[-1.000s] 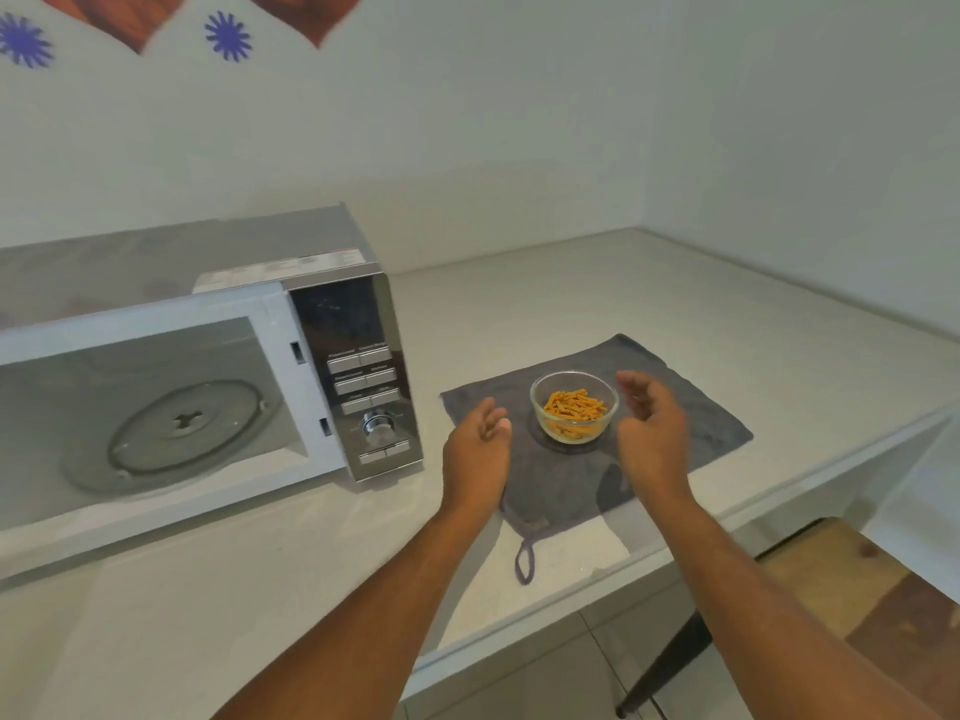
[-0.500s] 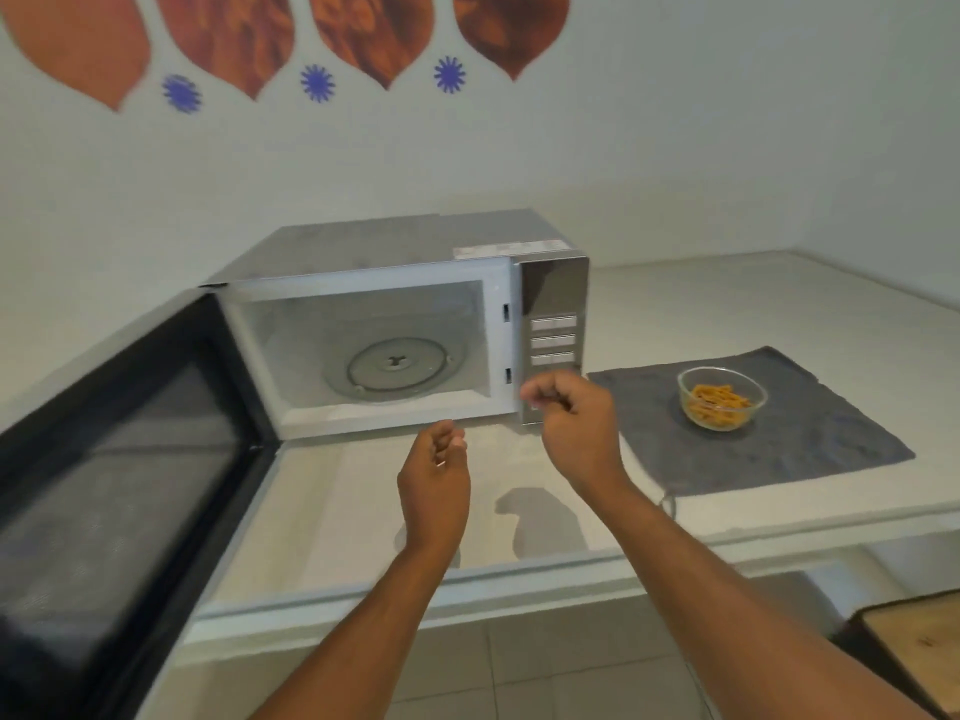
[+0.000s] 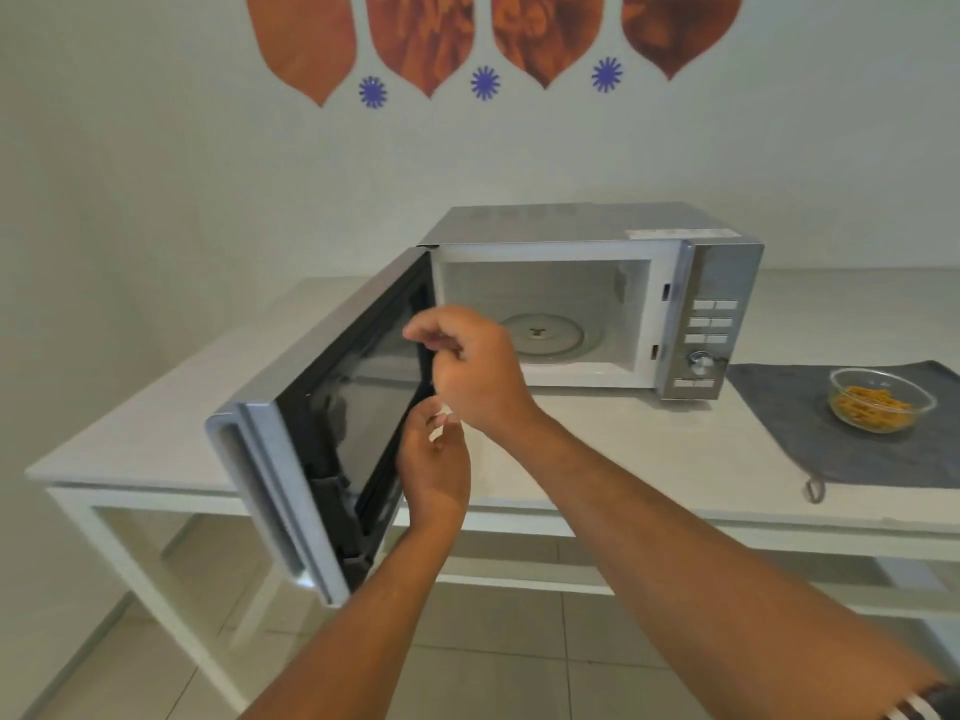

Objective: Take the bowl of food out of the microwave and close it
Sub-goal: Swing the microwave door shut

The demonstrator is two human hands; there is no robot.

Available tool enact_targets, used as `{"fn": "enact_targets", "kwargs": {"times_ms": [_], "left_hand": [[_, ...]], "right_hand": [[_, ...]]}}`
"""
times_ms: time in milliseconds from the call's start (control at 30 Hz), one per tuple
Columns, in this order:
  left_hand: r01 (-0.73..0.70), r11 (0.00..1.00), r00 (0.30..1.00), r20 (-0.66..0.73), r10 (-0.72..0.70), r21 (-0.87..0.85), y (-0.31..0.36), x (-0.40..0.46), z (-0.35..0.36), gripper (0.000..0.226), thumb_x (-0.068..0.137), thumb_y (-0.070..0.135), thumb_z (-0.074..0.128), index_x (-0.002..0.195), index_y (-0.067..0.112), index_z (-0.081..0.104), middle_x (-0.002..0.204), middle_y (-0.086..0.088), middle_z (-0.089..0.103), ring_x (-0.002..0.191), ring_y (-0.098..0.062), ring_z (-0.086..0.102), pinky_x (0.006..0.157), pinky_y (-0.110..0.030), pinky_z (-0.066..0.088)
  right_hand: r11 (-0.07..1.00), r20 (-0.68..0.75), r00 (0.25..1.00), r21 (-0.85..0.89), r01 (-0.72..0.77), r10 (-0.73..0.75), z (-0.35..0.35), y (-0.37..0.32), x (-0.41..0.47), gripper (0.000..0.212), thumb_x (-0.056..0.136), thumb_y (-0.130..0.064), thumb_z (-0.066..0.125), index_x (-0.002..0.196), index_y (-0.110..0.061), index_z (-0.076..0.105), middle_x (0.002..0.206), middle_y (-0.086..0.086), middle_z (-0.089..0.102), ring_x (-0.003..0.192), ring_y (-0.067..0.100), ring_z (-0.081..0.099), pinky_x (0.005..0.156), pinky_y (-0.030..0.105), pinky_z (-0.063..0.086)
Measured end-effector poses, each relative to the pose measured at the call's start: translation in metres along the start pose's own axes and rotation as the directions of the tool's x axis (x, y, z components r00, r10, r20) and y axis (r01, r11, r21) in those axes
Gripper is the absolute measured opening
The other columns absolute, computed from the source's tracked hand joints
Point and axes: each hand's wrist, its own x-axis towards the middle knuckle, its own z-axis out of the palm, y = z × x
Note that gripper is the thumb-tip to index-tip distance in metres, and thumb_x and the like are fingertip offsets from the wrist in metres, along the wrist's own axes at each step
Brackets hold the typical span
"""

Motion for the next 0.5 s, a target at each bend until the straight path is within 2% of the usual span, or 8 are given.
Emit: {"fn": "enact_targets", "kwargs": {"times_ms": [100,167,233,333,500], "left_hand": [[-0.008,0.999,1.000,0.004,0.008,0.051,-0.003,-0.001,-0.016,0.028,0.095,0.000,0.047,0.119,0.003,0.059,0.114,-0.020,0.068,0.103,-0.035,0.065,0.080,-0.033,0.050],[0.006,0.999,1.000,0.024,-0.007,0.045,-0.005,-0.005,-0.022,0.027,0.095,0.000,0.046,0.119,-0.002,0.059,0.115,-0.025,0.067,0.104,-0.039,0.065,0.079,-0.035,0.052],[0.008,1.000,0.999,0.033,-0.009,0.026,-0.006,-0.010,-0.025,0.026,0.096,-0.002,0.045,0.118,-0.005,0.060,0.115,-0.027,0.067,0.105,-0.043,0.065,0.080,-0.038,0.053],[0.017,1.000,1.000,0.025,-0.017,-0.009,-0.005,-0.015,-0.023,0.028,0.096,-0.004,0.045,0.120,-0.004,0.059,0.117,-0.026,0.066,0.107,-0.043,0.065,0.083,-0.040,0.054],[0.005,0.999,0.995,0.099,0.000,-0.049,-0.001,-0.034,-0.001,0.027,0.097,-0.001,0.046,0.120,-0.003,0.060,0.115,-0.025,0.067,0.106,-0.043,0.065,0.084,-0.045,0.055]], "right_hand": [[0.997,0.130,0.989,0.042,0.071,-0.075,0.033,-0.028,0.008,0.037,0.085,0.007,0.055,0.117,-0.004,0.069,0.123,0.010,0.069,0.119,0.017,0.060,0.105,0.032,0.047],[0.994,0.244,0.964,0.027,0.105,-0.108,0.048,-0.040,0.010,0.030,0.093,-0.007,0.058,0.121,-0.009,0.069,0.129,0.006,0.067,0.127,0.016,0.055,0.110,0.039,0.042],[0.987,0.318,0.936,-0.016,0.163,-0.150,0.057,-0.048,0.010,0.023,0.098,-0.015,0.057,0.114,-0.009,0.072,0.121,0.006,0.072,0.119,0.017,0.060,0.105,0.042,0.045],[0.982,0.325,0.929,-0.009,0.191,-0.177,0.057,-0.050,0.007,0.023,0.101,-0.016,0.054,0.101,-0.005,0.074,0.101,0.006,0.076,0.101,0.021,0.065,0.098,0.044,0.047],[0.993,0.287,0.950,0.051,0.110,-0.120,0.036,-0.045,0.003,0.023,0.100,-0.016,0.055,0.102,-0.005,0.075,0.104,0.003,0.077,0.105,0.017,0.067,0.104,0.040,0.043]]}}
